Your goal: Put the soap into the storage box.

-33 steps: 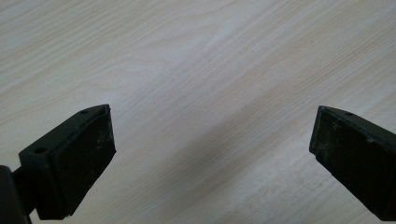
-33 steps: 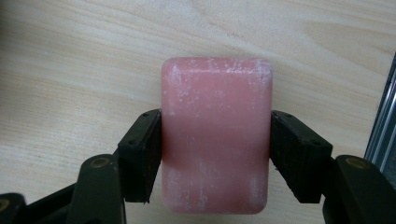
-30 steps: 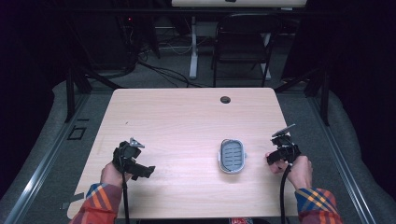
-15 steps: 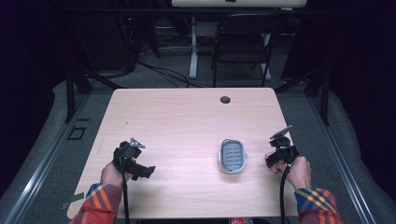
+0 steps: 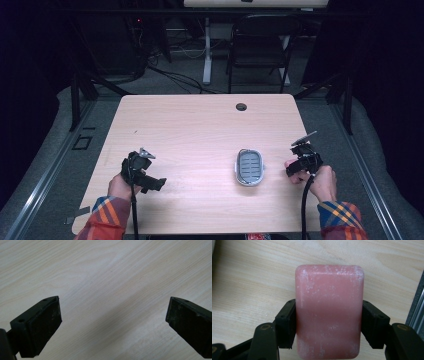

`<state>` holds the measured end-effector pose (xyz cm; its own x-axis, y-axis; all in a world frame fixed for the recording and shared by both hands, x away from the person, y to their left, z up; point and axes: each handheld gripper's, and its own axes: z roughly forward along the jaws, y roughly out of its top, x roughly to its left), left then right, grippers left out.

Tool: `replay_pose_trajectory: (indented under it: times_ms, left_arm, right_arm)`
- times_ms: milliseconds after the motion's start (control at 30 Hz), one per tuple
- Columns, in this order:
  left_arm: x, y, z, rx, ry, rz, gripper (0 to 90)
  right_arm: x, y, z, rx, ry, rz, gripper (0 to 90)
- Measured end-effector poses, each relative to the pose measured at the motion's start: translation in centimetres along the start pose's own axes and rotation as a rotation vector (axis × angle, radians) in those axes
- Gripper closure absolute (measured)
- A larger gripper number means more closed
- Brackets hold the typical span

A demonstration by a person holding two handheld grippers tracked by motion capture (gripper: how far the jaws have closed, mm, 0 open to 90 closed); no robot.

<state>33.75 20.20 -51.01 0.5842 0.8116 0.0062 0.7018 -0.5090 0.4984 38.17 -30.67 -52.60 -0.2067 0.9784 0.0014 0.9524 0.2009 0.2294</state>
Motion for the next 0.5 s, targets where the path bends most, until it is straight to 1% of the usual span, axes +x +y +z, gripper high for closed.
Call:
replay_pose_trajectory:
  times_ms: [33, 67, 100, 167, 300, 333, 433, 467, 500]
  left_arm:
    - [0.0, 0.0, 0.0, 0.001, 0.000, 0.001, 0.1]
    - [0.0, 0.0, 0.0, 0.000, 0.001, 0.000, 0.1]
    - [0.0, 0.0, 0.0, 0.001, 0.001, 0.001, 0.1]
    - [0.0, 0.0, 0.0, 0.001, 0.001, 0.001, 0.1]
    - [0.0, 0.0, 0.0, 0.006, 0.000, 0.003, 0.1]
    - [0.0, 0.0, 0.0, 0.006, 0.000, 0.003, 0.1]
    - [-0.1, 0.0, 0.0, 0.008, -0.001, 0.006, 0.1]
    - [-0.1, 0.0, 0.0, 0.007, 0.000, 0.004, 0.1]
    - [0.0, 0.0, 0.0, 0.007, 0.000, 0.004, 0.1]
  right_arm:
    - [0.0, 0.0, -0.2, 0.008, -0.006, -0.008, 37.4]
    - [0.0, 0.1, -0.3, 0.007, 0.001, -0.016, 37.4]
    - [0.1, 0.1, -0.4, 0.004, 0.004, -0.009, 37.4]
    - [0.3, 0.1, -0.6, 0.005, 0.011, -0.020, 37.4]
    - [0.6, 0.2, -0.8, 0.004, 0.015, -0.024, 37.3]
    - [0.6, 0.2, -0.9, 0.002, 0.019, -0.032, 37.3]
    - [0.8, 0.3, -1.0, -0.012, 0.020, -0.026, 37.3]
    - [0.8, 0.4, -1.2, 0.005, 0.017, -0.042, 37.3]
    - [0.8, 0.5, -1.3, 0.016, 0.018, -0.047, 37.3]
